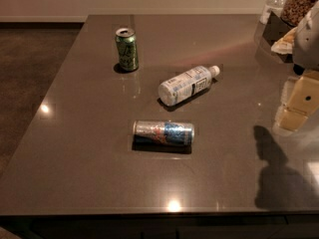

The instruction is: Pick blue plastic bottle

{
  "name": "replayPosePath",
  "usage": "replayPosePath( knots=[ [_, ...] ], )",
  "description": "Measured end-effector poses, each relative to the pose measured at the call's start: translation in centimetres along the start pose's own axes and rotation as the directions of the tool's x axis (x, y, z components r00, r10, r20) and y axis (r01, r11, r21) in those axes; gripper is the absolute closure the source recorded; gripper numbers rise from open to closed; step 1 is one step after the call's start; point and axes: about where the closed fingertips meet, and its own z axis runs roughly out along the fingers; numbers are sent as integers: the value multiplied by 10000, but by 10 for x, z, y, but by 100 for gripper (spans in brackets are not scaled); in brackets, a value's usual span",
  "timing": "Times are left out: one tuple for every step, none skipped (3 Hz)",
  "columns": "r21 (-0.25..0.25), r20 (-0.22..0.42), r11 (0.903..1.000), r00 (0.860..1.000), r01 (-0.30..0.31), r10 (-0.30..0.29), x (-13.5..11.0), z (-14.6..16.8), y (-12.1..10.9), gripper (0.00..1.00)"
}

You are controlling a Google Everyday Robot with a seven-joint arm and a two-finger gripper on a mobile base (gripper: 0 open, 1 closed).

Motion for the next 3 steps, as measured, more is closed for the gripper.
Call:
replayPosePath(
  knots=[
    [2,1,10000,10000,0,0,0,0,0,0],
    [-79,69,9999,9999,139,-139,-3,-1,-2,0],
    [-143,300,9968,9965,789,-785,-19,5,-12,0]
  ],
)
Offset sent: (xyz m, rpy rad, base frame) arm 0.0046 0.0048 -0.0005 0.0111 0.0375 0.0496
